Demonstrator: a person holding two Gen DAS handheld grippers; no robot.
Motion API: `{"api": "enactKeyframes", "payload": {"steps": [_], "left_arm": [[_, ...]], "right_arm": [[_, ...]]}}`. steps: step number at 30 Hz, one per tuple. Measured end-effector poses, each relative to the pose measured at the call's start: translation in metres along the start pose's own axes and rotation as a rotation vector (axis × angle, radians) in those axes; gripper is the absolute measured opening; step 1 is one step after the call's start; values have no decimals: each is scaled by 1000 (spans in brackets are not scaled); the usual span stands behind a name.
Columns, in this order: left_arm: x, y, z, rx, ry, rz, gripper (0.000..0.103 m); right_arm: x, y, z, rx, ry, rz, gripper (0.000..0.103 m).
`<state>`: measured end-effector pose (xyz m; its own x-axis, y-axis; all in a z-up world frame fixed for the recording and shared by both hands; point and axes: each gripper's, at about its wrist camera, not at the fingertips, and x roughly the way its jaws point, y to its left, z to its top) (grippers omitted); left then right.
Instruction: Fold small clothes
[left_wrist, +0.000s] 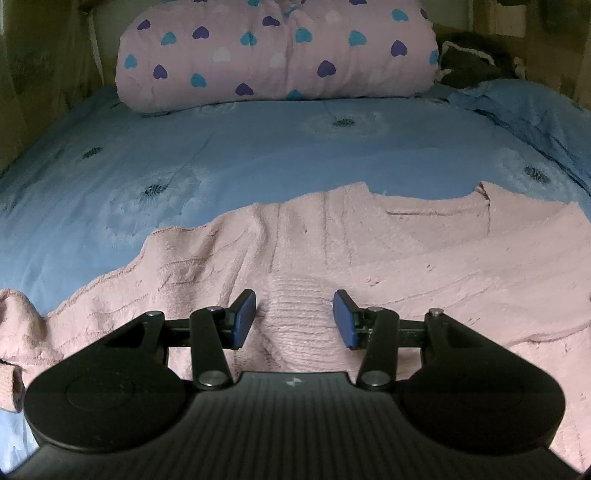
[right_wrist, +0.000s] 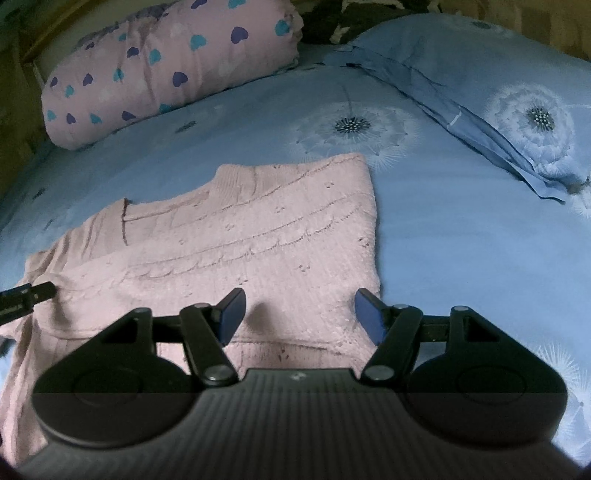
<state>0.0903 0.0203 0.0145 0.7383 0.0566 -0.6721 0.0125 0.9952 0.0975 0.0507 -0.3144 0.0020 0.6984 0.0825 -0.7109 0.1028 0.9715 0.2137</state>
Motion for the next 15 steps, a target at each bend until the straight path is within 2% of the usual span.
{"api": "enactKeyframes", "payload": {"steps": [11, 15], "left_arm": [[13, 0, -5, -5, 12, 7, 53], [20, 5, -7, -45, 35, -2, 55]], "right_arm": [[2, 2, 1, -8, 0, -12, 69], [3, 3, 2, -7, -2, -13, 68]]}}
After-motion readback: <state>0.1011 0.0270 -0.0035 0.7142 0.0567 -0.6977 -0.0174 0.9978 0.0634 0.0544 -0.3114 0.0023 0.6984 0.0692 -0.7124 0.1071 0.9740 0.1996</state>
